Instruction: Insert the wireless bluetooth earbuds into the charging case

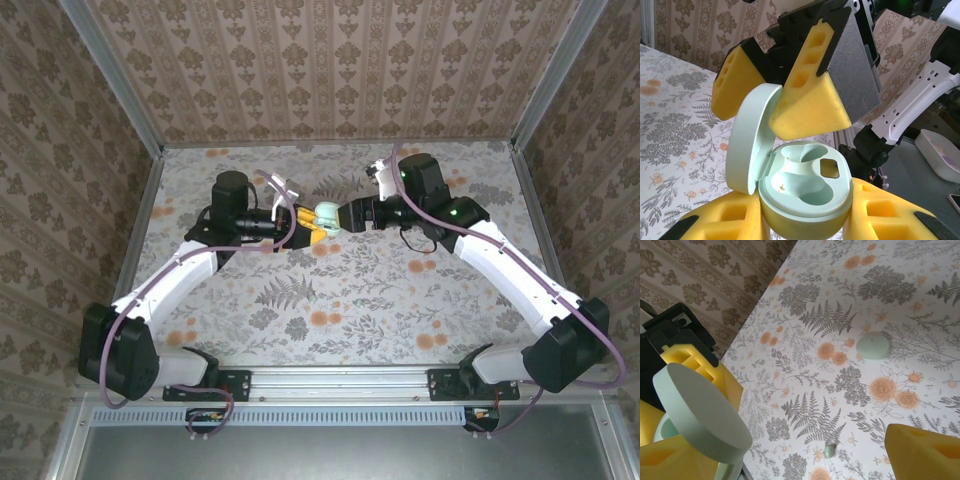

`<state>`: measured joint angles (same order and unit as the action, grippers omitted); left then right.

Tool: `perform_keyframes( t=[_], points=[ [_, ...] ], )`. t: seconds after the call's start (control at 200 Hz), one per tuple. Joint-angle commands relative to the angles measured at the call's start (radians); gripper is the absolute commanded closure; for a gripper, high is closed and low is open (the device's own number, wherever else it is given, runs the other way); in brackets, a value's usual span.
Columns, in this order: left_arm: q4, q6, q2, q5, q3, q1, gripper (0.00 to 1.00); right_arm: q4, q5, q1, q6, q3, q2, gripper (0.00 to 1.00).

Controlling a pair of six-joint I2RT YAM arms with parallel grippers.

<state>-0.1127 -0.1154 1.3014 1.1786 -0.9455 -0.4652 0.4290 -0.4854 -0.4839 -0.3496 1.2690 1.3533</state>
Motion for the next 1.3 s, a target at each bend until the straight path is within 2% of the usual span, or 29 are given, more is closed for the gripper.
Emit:
perform_keyframes(
  t=[0.0, 0.175, 0.485, 0.74, 0.96, 1.05, 1.135, 1.295],
  points=[
    [-0.005, 0.045, -0.03, 0.024, 0.012, -0.01, 0.89, -0.069, -0.053, 0.0, -0.039, 0.003, 0.009, 0.16],
    [-0.011, 0.046, -0.027, 0.028, 0.01, -0.012, 0.89, -0.163, -0.138, -0.001, -0.095, -0.03, 0.011, 0.22],
    [-0.015, 0.059, -0.027, 0.042, 0.003, -0.021, 0.87, -0.298, -0.218, -0.005, -0.102, -0.074, 0.008, 0.48],
    [0.019, 0.09, -0.028, 0.046, -0.023, -0.025, 0.86, -0.304, -0.166, -0.032, 0.029, -0.085, -0.029, 0.7],
    [0.027, 0.101, -0.039, 0.023, -0.015, -0.026, 0.85, -0.253, -0.009, -0.102, 0.246, -0.088, -0.106, 0.87],
    [0.031, 0.111, -0.049, 0.01, -0.01, -0.026, 0.79, -0.242, 0.077, -0.146, 0.349, -0.097, -0.147, 0.91],
    [0.034, 0.115, -0.06, -0.01, -0.006, -0.027, 0.6, -0.249, 0.136, -0.177, 0.417, -0.109, -0.18, 0.92],
    [0.014, 0.112, -0.078, -0.028, 0.005, -0.027, 0.36, -0.261, 0.191, -0.206, 0.496, -0.127, -0.221, 0.92]
  ],
)
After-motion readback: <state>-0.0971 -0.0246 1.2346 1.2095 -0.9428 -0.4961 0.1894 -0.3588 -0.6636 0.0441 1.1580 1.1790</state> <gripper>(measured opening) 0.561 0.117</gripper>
